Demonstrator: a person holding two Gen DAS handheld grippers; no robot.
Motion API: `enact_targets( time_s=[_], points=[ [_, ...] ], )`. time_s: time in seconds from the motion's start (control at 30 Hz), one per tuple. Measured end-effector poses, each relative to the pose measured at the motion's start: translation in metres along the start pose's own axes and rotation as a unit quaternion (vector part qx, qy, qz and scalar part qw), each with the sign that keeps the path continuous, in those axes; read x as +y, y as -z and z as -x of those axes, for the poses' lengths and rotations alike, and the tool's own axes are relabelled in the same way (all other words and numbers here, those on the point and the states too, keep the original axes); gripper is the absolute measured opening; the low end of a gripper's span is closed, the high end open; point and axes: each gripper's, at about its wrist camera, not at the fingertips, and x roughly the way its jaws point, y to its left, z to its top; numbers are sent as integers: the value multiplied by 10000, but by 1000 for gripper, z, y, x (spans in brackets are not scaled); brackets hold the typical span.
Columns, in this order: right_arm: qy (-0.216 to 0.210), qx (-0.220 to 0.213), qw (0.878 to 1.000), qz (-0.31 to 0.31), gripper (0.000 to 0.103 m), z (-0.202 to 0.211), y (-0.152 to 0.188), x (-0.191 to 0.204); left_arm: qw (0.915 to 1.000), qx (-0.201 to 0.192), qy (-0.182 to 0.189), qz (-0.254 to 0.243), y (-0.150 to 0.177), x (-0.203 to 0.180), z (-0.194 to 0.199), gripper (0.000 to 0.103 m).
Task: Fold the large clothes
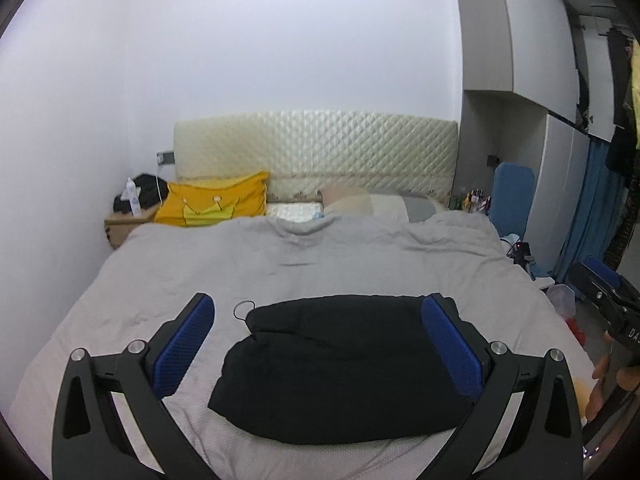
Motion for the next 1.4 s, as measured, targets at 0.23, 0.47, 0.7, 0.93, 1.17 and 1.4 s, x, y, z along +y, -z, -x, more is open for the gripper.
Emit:
enact_targets(
  time_s=[0.23,0.47,0.7,0.93,1.17,1.4],
  points=[
    [-135,-194,9996,-177,103,39,18,10,9994,-348,-14,-11,21,-7,36,103],
    [21,-220,9993,-295,103,69,55,18,9997,-182,100,-109,55,-20,41,103],
    [80,-72,9999,-19,103,83,83,38,9999,40,163,-11,81,-24,39,103],
    [-16,157,9998,78,103,72,110,53,9989,442,35,118,105,-15,10,103],
    [221,417,9988,158,103,54,130,51,9975,695,27,100,121,-14,-5,103],
    [283,492,9984,43,103,50,139,48,9971,757,38,119,125,-10,-7,103]
  ],
)
